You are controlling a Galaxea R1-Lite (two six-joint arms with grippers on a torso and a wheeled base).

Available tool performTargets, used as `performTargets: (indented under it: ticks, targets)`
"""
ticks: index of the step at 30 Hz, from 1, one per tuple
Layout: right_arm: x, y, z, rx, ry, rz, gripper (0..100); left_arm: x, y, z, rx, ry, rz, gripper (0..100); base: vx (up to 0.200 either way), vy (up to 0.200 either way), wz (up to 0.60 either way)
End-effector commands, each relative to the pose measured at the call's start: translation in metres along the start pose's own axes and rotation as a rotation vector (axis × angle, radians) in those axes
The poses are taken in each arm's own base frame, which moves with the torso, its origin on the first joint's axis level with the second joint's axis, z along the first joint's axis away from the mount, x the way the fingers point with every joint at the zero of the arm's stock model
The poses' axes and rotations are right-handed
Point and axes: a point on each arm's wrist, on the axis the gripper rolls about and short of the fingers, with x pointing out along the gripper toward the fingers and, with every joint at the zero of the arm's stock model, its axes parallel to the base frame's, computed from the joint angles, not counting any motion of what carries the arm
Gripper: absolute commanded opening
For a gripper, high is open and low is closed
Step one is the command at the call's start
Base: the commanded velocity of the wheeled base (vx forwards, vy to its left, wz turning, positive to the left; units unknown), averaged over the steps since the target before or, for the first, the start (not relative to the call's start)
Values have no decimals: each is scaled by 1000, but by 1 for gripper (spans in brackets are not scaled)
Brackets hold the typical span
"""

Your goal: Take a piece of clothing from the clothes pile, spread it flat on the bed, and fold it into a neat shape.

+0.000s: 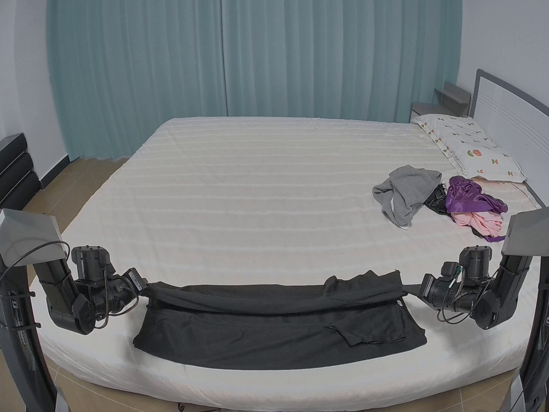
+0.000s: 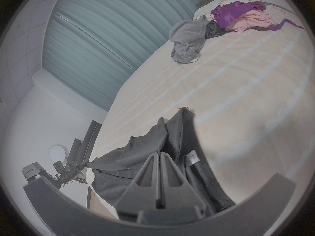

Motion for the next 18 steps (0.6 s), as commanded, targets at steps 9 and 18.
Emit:
performTargets:
  ticks: [9, 18]
  targets:
    - [1, -17, -17, -28, 66, -50, 0, -3, 17, -23, 57, 73, 49, 0, 0, 0, 0]
    - [3, -18, -16, -18, 61, -45, 100, -5, 17, -27, 69, 88, 53, 100, 0, 0, 0]
